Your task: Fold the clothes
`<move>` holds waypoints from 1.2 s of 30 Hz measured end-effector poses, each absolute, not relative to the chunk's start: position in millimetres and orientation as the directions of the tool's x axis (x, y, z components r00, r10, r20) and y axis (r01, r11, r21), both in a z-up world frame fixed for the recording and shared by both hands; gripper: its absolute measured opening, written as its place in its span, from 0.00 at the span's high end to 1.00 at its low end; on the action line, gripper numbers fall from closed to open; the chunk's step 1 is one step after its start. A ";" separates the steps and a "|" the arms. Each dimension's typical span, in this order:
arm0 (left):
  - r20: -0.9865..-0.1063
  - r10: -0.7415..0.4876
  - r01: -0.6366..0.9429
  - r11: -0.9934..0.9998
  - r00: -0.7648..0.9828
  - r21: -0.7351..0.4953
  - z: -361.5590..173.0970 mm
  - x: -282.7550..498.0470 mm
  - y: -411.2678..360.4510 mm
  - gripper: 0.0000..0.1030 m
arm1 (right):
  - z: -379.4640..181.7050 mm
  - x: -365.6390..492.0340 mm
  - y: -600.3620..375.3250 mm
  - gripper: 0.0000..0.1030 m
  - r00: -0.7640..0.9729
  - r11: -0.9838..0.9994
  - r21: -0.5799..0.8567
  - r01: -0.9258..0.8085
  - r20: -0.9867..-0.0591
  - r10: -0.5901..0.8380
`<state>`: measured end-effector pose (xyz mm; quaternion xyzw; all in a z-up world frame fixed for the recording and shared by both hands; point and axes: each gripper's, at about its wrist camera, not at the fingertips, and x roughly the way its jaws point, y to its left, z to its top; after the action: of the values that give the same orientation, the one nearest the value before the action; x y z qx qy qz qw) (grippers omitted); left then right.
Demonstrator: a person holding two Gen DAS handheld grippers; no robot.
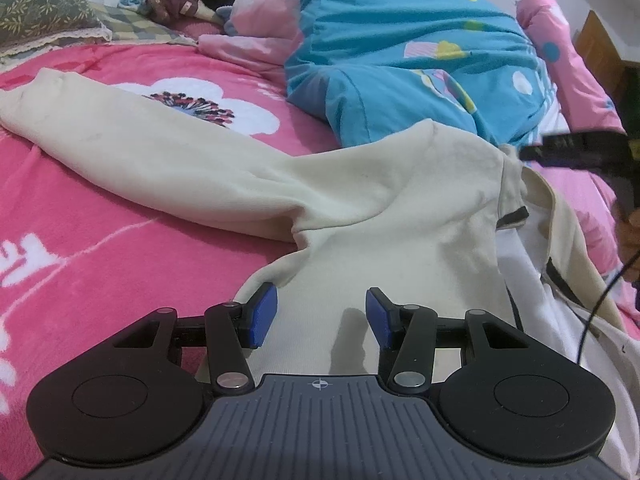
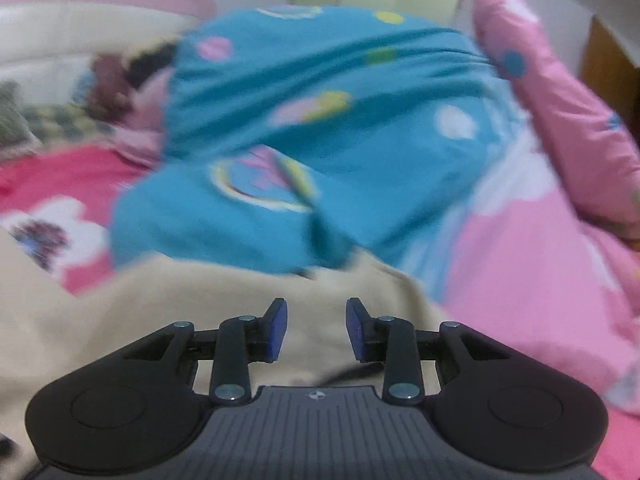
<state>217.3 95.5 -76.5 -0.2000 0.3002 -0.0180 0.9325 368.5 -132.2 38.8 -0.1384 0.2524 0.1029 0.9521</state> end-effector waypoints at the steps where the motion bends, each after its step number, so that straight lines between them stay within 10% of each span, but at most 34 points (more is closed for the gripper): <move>1: -0.552 -0.155 -0.088 0.917 0.819 -0.389 -76.5 217.2 96.3 0.52 | 38.9 370.9 -124.7 0.67 0.847 0.938 -0.203 -0.279 -0.513 0.141; 36: -0.554 -0.154 -0.096 0.913 0.818 -0.396 -77.4 217.6 97.0 0.52 | 1.9 378.6 0.3 0.58 0.590 0.504 -0.392 -0.770 -0.739 0.327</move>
<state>217.6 97.0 -77.4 -0.2079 0.3011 -0.0155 0.9305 378.6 0.3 1.9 -0.3664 0.3024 0.3371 0.8128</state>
